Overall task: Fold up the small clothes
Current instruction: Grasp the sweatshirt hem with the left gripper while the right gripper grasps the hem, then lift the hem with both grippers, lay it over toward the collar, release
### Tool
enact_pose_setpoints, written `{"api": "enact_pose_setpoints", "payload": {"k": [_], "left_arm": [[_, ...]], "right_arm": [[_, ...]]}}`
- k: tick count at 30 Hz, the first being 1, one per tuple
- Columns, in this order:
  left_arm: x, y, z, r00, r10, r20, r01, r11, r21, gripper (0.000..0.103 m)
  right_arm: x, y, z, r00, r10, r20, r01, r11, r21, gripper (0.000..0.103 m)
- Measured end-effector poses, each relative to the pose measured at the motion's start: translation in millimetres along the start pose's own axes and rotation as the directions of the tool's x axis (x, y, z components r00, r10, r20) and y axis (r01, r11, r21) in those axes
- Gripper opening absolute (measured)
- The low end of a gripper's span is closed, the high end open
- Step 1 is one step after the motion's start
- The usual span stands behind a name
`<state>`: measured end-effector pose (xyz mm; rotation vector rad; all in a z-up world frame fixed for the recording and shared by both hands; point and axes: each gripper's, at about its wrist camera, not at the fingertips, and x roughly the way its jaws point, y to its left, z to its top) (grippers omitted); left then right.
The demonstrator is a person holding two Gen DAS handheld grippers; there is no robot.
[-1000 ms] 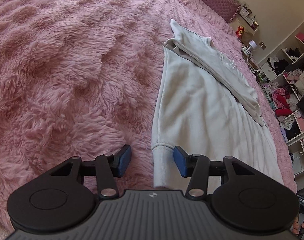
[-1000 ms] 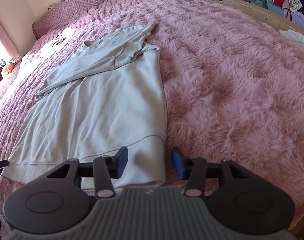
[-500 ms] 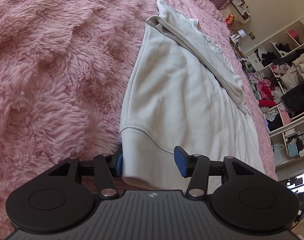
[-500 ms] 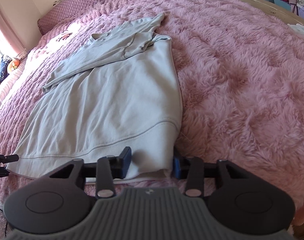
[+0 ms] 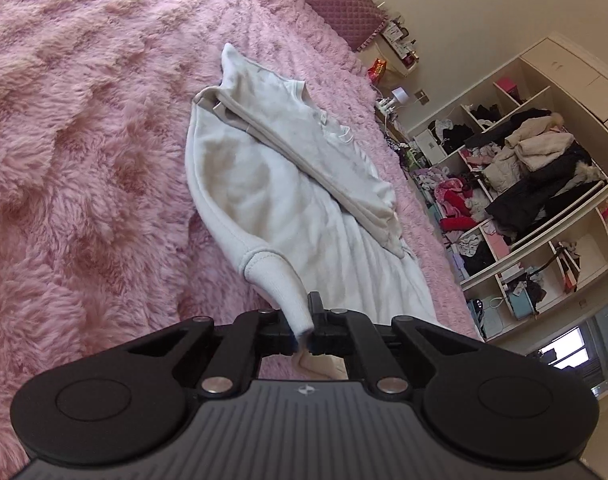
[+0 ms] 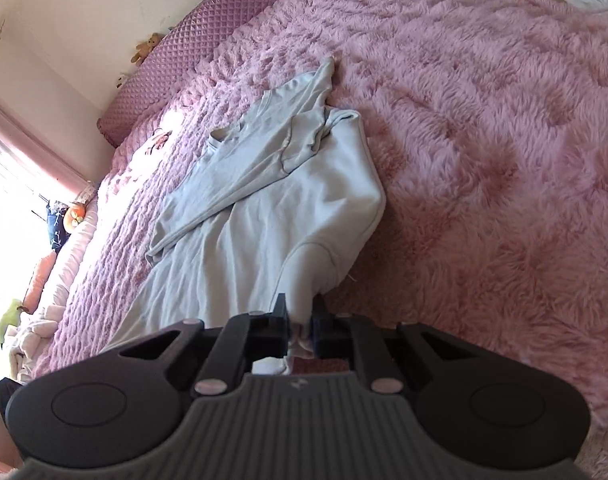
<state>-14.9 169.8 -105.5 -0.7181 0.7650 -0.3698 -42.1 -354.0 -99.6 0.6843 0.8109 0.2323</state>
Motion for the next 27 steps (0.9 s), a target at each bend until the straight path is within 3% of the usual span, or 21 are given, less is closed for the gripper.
{"api": "enact_pose_setpoints", "payload": {"k": [7, 13, 22, 27], "left_arm": [[13.5, 1.4, 48.9, 0.994, -0.069, 0.086, 0.074, 0.996, -0.046, 0.004], [42.8, -2.9, 116.2, 0.986, -0.078, 0.148, 0.078, 0.997, 0.008, 0.004], [117.7, -4.7, 221.1, 0.972, -0.086, 0.218, 0.080, 0.996, 0.035, 0.004], [169.1, 12.7, 257.7, 0.974, -0.033, 0.226, 0.029, 0.999, 0.019, 0.004]], "right_arm": [[13.5, 8.1, 62.9, 0.987, 0.091, 0.129, -0.104, 0.990, 0.094, 0.004], [52.2, 19.8, 131.6, 0.966, 0.126, 0.225, -0.156, 0.980, 0.124, 0.003], [148.9, 49.4, 229.7, 0.958, 0.098, 0.270, -0.121, 0.990, 0.069, 0.003], [218.0, 51.5, 272.3, 0.962, 0.039, 0.269, -0.065, 0.994, 0.086, 0.002]]}}
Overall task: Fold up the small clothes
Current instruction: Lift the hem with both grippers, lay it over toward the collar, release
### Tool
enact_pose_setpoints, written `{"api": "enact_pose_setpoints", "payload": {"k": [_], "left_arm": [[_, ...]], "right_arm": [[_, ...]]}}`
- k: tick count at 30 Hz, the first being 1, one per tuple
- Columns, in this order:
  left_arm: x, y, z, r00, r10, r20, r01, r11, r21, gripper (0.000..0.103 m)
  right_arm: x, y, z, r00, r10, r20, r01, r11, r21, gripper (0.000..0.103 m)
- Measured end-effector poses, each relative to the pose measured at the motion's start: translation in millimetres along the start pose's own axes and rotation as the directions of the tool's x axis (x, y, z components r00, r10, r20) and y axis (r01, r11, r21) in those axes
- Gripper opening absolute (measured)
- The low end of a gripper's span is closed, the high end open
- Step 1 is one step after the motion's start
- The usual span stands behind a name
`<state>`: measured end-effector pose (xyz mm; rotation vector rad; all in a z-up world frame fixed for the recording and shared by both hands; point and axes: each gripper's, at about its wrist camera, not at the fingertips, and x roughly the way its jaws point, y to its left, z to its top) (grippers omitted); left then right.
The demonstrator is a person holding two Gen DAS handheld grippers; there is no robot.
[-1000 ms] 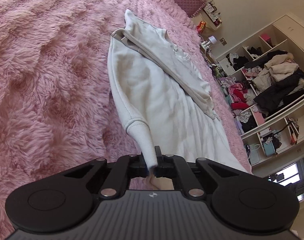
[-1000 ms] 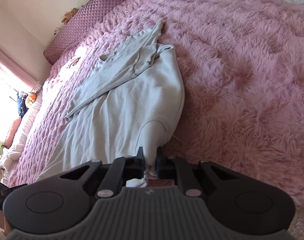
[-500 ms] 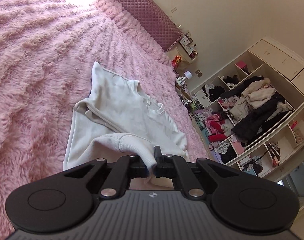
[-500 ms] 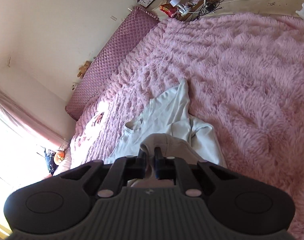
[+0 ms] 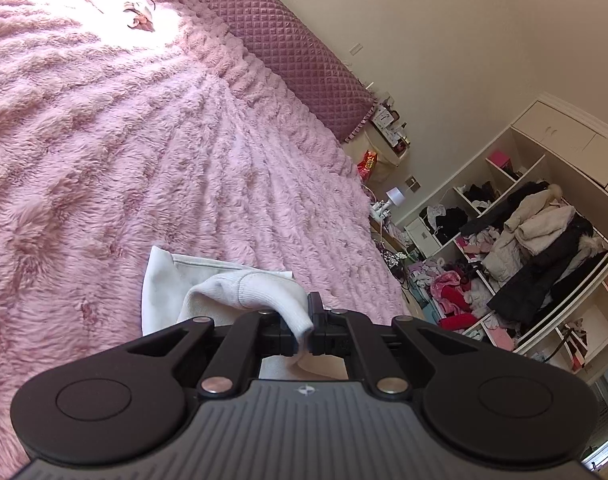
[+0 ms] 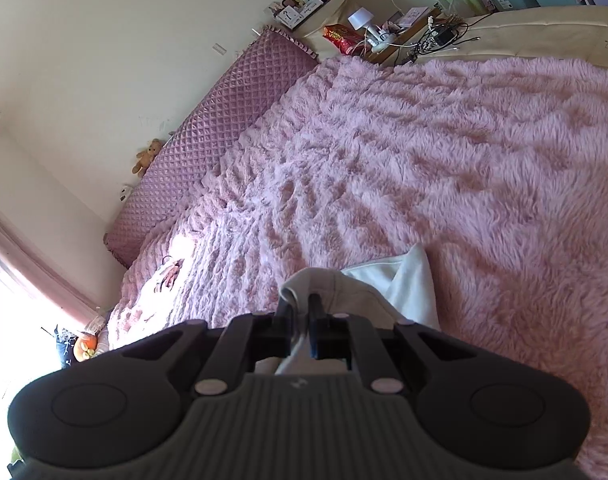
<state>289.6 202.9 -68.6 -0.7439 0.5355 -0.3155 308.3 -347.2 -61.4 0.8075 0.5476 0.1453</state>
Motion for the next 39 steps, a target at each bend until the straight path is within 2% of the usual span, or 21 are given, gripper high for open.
{"api": "enact_pose_setpoints", "payload": {"k": [8, 15, 17, 19, 21, 22, 23, 25, 27, 34, 36, 38, 39], "left_arm": [[76.2, 41.9, 5.3, 0.991, 0.116, -0.062, -0.118, 0.993, -0.028, 0.004], [103.1, 60.9, -0.5, 0.979, 0.174, -0.107, -0.178, 0.983, -0.035, 0.005], [104.3, 64.6, 1.6, 0.975, 0.184, -0.124, -0.192, 0.980, -0.056, 0.012], [101.4, 70.1, 8.2, 0.978, 0.158, -0.136, -0.174, 0.978, -0.116, 0.017], [93.1, 69.8, 14.2, 0.977, 0.161, -0.137, -0.178, 0.977, -0.117, 0.022], [84.3, 66.2, 17.4, 0.977, 0.167, -0.130, -0.180, 0.979, -0.096, 0.026], [76.6, 64.7, 18.8, 0.978, 0.166, -0.126, -0.177, 0.981, -0.084, 0.028], [52.7, 60.5, 19.5, 0.981, 0.159, -0.111, -0.166, 0.985, -0.055, 0.037], [28.8, 55.8, 13.6, 0.979, 0.161, -0.123, -0.164, 0.986, -0.013, 0.038], [-45.4, 54.5, -41.3, 0.975, 0.131, -0.178, -0.126, 0.991, 0.039, 0.039], [-57.9, 55.1, -54.2, 0.973, 0.131, -0.191, -0.123, 0.991, 0.055, 0.040], [-62.1, 56.9, -62.2, 0.966, 0.140, -0.217, -0.127, 0.989, 0.074, 0.044], [-61.5, 57.6, -64.6, 0.960, 0.160, -0.228, -0.143, 0.986, 0.090, 0.048]], "right_arm": [[92.5, -11.0, 11.3, 0.994, -0.113, -0.012, 0.112, 0.993, -0.044, 0.002], [135.2, -30.9, 10.0, 0.984, -0.174, -0.041, 0.172, 0.983, -0.057, 0.002], [142.2, -33.7, 9.7, 0.982, -0.181, -0.046, 0.178, 0.982, -0.062, 0.002], [146.7, -37.7, 10.0, 0.980, -0.191, -0.057, 0.188, 0.981, -0.049, 0.006], [140.7, -39.2, 11.9, 0.984, -0.175, -0.041, 0.175, 0.984, -0.023, 0.018], [131.1, -37.8, 14.4, 0.986, -0.168, -0.009, 0.168, 0.985, -0.037, 0.037], [121.5, -36.3, 16.6, 0.988, -0.154, 0.014, 0.154, 0.986, -0.056, 0.044], [95.6, -32.9, 21.3, 0.993, -0.114, 0.032, 0.117, 0.987, -0.112, 0.043], [71.1, -32.9, 21.7, 0.996, -0.091, 0.012, 0.092, 0.981, -0.170, 0.043], [-11.2, -50.5, -20.8, 0.986, -0.133, -0.098, 0.087, 0.923, -0.376, 0.045], [-27.2, -58.4, -33.2, 0.984, -0.134, -0.121, 0.078, 0.919, -0.386, 0.047], [-40.2, -68.8, -44.8, 0.981, -0.136, -0.137, 0.076, 0.924, -0.375, 0.057], [-43.6, -72.6, -47.6, 0.981, -0.139, -0.134, 0.081, 0.927, -0.367, 0.058]]}}
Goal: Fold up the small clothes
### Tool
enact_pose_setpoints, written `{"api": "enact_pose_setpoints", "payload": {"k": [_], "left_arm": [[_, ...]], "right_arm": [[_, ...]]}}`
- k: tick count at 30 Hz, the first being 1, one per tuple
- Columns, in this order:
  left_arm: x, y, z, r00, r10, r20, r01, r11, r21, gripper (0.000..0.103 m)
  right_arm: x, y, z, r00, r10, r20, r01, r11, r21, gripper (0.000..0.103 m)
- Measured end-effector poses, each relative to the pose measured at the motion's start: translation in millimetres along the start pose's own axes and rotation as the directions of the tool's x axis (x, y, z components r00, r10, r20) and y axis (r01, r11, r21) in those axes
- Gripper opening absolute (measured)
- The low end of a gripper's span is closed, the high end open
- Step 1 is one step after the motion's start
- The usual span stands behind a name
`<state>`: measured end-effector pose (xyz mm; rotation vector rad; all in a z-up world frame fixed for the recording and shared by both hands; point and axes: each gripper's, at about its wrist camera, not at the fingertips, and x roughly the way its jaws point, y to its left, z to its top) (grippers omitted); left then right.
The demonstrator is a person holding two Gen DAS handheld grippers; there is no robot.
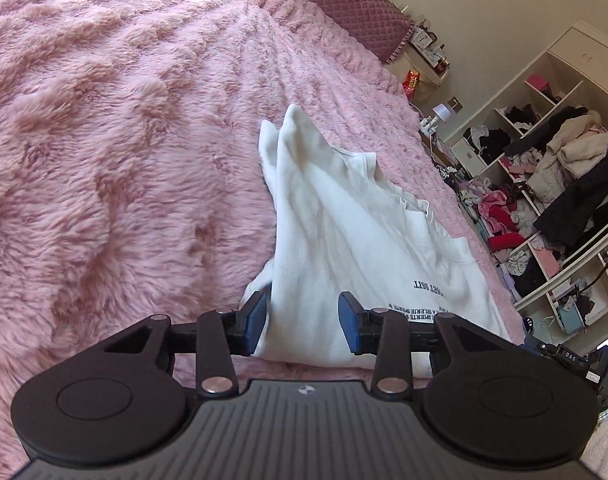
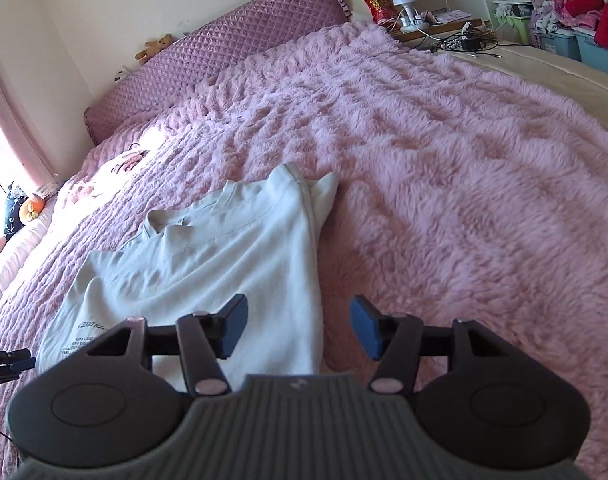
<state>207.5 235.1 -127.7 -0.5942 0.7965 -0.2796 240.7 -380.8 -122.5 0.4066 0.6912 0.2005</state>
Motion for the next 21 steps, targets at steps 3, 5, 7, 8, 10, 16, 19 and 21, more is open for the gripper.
{"api": "enact_pose_setpoints", "payload": {"k": [3, 5, 7, 8, 10, 16, 19, 21], "left_arm": [[9.7, 4.5, -3.3, 0.999, 0.017, -0.036, -0.017, 1.000, -0.004, 0.049], [17.3, 5.3, -4.3, 0.998, 0.021, -0.057, -0.021, 1.000, -0.002, 0.049], [24.5, 2.9, -7.5, 0.997, 0.049, -0.058, -0.048, 0.999, 0.022, 0.049], [26.0, 2.8, -7.7, 0.998, 0.045, -0.052, -0.044, 0.999, 0.016, 0.049], [27.4, 2.0, -10.4, 0.999, 0.023, -0.042, -0.022, 1.000, 0.009, 0.047], [9.7, -11.1, -14.4, 1.000, -0.003, 0.014, 0.002, 0.999, 0.042, 0.014], [-11.0, -15.8, -11.8, 0.997, -0.041, 0.073, 0.041, 0.999, -0.005, 0.012], [-13.7, -23.7, -10.5, 0.998, 0.026, 0.048, -0.028, 0.999, 0.028, 0.011]], "right_arm": [[0.0, -5.4, -12.6, 1.000, 0.002, -0.011, -0.001, 1.000, 0.028, 0.058], [3.1, -5.8, -16.7, 1.000, 0.012, -0.018, -0.011, 0.999, 0.042, 0.059], [9.2, -4.5, -18.7, 0.999, 0.025, -0.034, -0.023, 0.998, 0.058, 0.058], [12.2, -3.1, -19.6, 0.999, 0.034, -0.041, -0.032, 0.997, 0.063, 0.058], [18.3, 1.2, -21.5, 0.998, 0.038, -0.050, -0.035, 0.998, 0.058, 0.054], [24.0, 8.9, -19.5, 0.995, 0.050, -0.081, -0.047, 0.998, 0.038, 0.000], [5.7, 5.8, -11.3, 0.998, 0.053, -0.032, -0.050, 0.996, 0.069, 0.000], [-5.6, 4.0, -9.4, 1.000, 0.029, -0.010, -0.029, 0.997, 0.078, 0.000]]}}
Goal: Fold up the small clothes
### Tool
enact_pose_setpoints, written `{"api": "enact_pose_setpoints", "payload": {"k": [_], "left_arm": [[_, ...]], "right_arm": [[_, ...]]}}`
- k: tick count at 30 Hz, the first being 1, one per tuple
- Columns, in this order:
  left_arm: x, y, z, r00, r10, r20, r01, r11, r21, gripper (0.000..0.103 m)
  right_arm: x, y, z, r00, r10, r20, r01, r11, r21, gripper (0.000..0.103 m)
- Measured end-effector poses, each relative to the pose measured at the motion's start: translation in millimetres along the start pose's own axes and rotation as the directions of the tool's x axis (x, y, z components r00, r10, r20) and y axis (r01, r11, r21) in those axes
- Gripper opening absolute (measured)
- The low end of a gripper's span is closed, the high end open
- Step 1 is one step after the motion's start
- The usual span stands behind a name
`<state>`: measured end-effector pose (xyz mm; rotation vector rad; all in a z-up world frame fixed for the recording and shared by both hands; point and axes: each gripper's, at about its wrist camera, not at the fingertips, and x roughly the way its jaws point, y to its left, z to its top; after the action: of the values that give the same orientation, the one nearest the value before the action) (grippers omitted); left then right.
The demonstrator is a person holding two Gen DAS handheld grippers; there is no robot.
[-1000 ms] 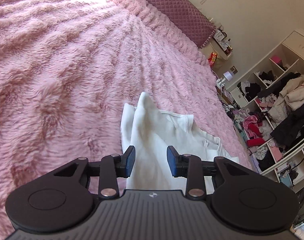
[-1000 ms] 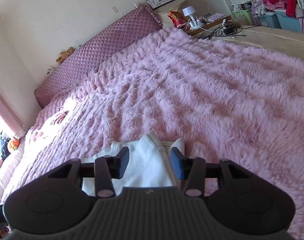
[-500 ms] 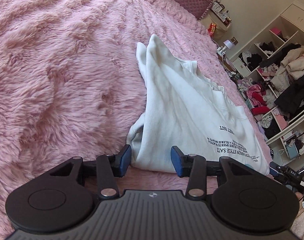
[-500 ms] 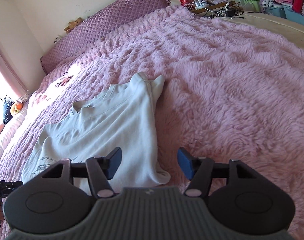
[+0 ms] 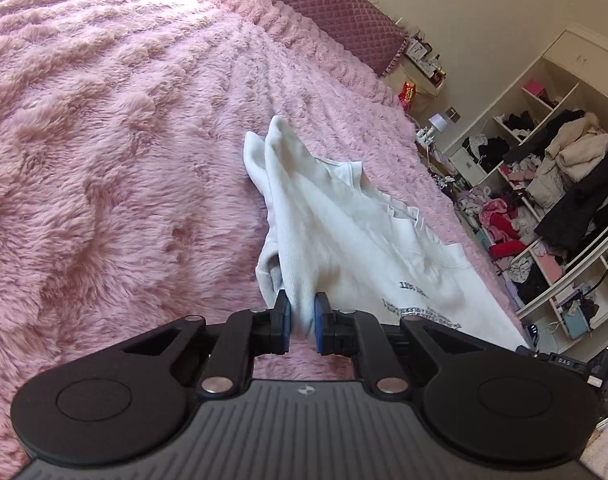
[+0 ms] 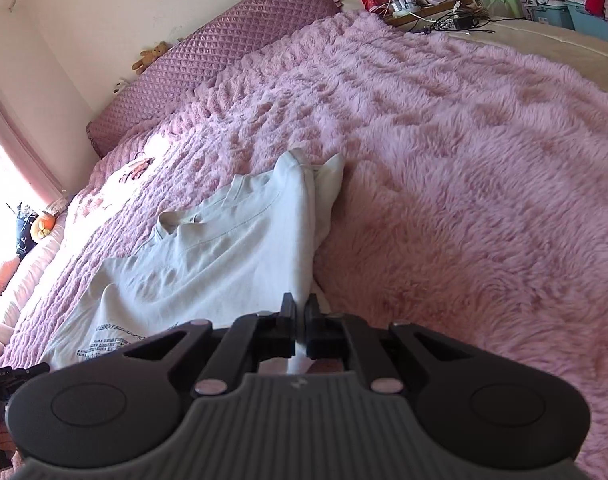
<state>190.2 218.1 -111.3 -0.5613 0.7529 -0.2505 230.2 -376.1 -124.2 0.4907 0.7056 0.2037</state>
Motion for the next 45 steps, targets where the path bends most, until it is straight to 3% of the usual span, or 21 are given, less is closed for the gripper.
{"api": "enact_pose_setpoints", "payload": {"k": [3, 5, 8, 9, 11, 17, 22, 30, 36, 37, 39, 41, 43, 45], "left_arm": [[24.1, 7.1, -8.0, 0.982, 0.140, -0.125, -0.139, 0.990, 0.016, 0.008], [36.0, 19.1, -12.3, 0.974, 0.145, -0.173, -0.155, 0.987, -0.040, 0.008], [34.0, 24.9, -11.8, 0.978, 0.121, -0.169, -0.134, 0.988, -0.070, 0.008], [28.9, 24.4, -10.9, 0.981, 0.114, -0.156, -0.125, 0.990, -0.065, 0.010], [18.6, 24.4, -6.6, 0.983, 0.103, -0.150, -0.116, 0.990, -0.082, 0.013], [1.1, 8.5, 22.9, 0.995, 0.103, -0.011, -0.103, 0.995, -0.010, 0.014], [32.8, -24.9, 47.1, 0.996, 0.081, 0.049, -0.087, 0.986, 0.139, 0.017], [93.1, -46.4, 69.5, 0.996, 0.088, 0.032, -0.093, 0.958, 0.273, 0.022], [123.8, -39.3, 81.1, 0.992, 0.122, 0.024, -0.124, 0.954, 0.274, 0.023], [128.9, -36.1, 82.7, 0.992, 0.127, 0.018, -0.128, 0.956, 0.263, 0.023], [139.8, -29.7, 86.8, 0.986, 0.166, 0.001, -0.161, 0.953, 0.256, 0.023], [146.9, -26.3, 87.8, 0.977, 0.211, -0.010, -0.202, 0.947, 0.252, 0.020], [150.8, -21.8, 88.3, 0.976, 0.218, -0.017, -0.209, 0.952, 0.225, 0.017], [152.8, -18.7, 87.1, 0.975, 0.221, -0.018, -0.212, 0.953, 0.215, 0.017]], "right_arm": [[4.2, -9.6, -8.4, 0.999, -0.041, -0.032, 0.041, 0.999, 0.006, 0.000], [14.5, -17.5, -17.6, 0.996, -0.063, -0.062, 0.065, 0.998, 0.027, 0.000], [23.1, -27.7, -25.2, 0.996, -0.057, -0.072, 0.063, 0.995, 0.083, 0.000], [21.3, -28.5, -24.1, 0.996, -0.057, -0.062, 0.062, 0.994, 0.089, 0.005], [15.9, -26.6, -19.3, 0.997, -0.058, -0.047, 0.062, 0.995, 0.081, 0.033], [19.1, 12.2, 28.4, 0.994, -0.037, 0.100, 0.052, 0.987, -0.151, 0.036], [79.1, 56.8, 77.7, 0.991, -0.073, 0.109, 0.104, 0.943, -0.316, 0.035], [172.6, 79.6, 114.9, 0.978, -0.198, 0.062, 0.205, 0.880, -0.428, 0.030], [213.6, 76.0, 111.5, 0.971, -0.241, 0.013, 0.220, 0.862, -0.456, 0.027], [218.3, 74.1, 112.0, 0.972, -0.236, -0.005, 0.209, 0.869, -0.448, 0.009], [223.0, 70.2, 114.5, 0.972, -0.235, -0.024, 0.204, 0.887, -0.415, 0.004], [220.0, 70.7, 115.0, 0.969, -0.247, 0.017, 0.233, 0.886, -0.401, 0.003], [214.0, 72.6, 117.1, 0.963, -0.257, 0.085, 0.269, 0.879, -0.394, 0.002], [216.8, 69.5, 119.5, 0.959, -0.269, 0.094, 0.284, 0.890, -0.357, 0.002]]}}
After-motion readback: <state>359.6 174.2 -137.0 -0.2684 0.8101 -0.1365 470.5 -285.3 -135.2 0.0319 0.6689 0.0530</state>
